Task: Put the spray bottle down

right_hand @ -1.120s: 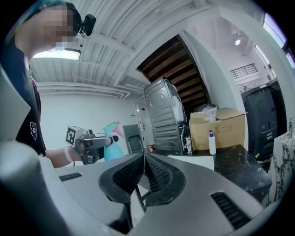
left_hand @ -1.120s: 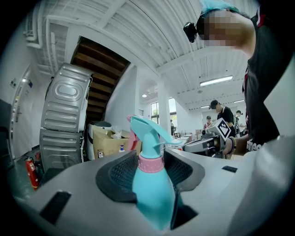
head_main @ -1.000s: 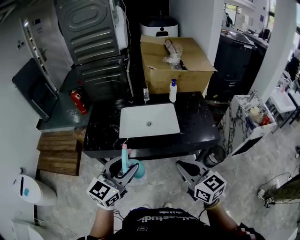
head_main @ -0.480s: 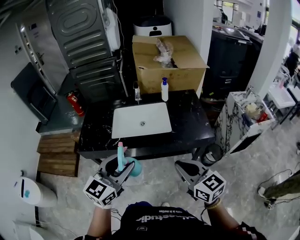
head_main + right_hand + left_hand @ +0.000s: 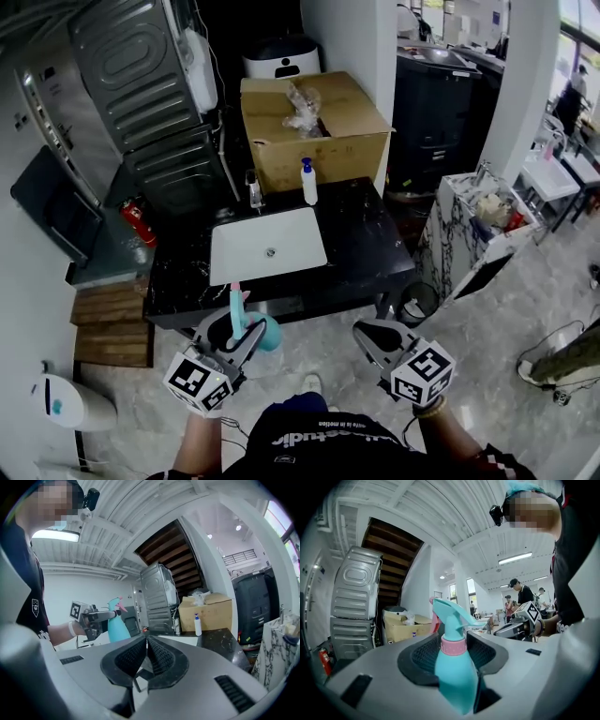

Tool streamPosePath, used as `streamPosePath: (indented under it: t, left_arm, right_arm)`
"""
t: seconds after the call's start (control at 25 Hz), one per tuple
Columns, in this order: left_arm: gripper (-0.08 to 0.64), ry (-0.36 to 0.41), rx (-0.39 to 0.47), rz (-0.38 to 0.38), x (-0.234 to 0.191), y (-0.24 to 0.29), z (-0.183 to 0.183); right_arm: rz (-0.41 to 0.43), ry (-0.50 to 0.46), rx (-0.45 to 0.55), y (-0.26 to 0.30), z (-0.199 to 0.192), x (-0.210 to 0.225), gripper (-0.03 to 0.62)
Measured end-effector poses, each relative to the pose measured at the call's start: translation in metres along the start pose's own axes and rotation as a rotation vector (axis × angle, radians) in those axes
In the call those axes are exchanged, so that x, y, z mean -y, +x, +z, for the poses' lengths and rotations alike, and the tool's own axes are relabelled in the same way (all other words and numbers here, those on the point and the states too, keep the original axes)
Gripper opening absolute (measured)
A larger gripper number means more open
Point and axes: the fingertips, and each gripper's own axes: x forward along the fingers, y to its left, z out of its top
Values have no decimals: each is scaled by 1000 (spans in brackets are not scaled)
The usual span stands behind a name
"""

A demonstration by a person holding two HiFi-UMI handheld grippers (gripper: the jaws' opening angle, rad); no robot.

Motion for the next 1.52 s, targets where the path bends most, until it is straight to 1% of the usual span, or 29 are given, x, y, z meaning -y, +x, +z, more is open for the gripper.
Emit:
streamPosePath:
  t: [0.16,0.28,0.48,0.6,0.76,0.88,1.0,1.12,1.24,1.32,1.52]
  left_arm:
    - [196,-1,-6,-22,-1,19,-6]
    - [196,-11,-7,-54,-3,44,-13]
    - [196,-30,4,-110,-14,107,-19]
    - [196,-46,16,-145,-24,146,-22]
    - [196,-65,21,-198,-44,197,-29]
    - [196,-75,31,-226,-70,237,-29]
    - [196,-78,46,-234,-99,270,-25]
    - [196,-80,62,-224,-130,294,-23]
    - [195,-81,73,-232,-156,313,-27]
    - [195,-86,65,-239,-169,325,-33]
    - [195,-95,32,-247,-183,354,-48]
  right_arm:
    - [-35,13,-6,-6,-7,14,41]
    - [-73,25,-11,-10,-10,31,41]
    - [-150,41,-11,-12,-3,74,41]
    - [-191,48,-15,-3,3,109,41]
    - [-228,41,-10,24,19,160,41]
    - [-251,28,-9,52,39,196,41]
    - [-251,1,-23,81,61,221,41]
    - [-255,-12,-51,109,78,245,41]
    - [-267,-30,-55,135,85,267,41]
    - [-274,-45,-49,148,87,278,41]
    - [-285,-35,-61,160,87,300,41]
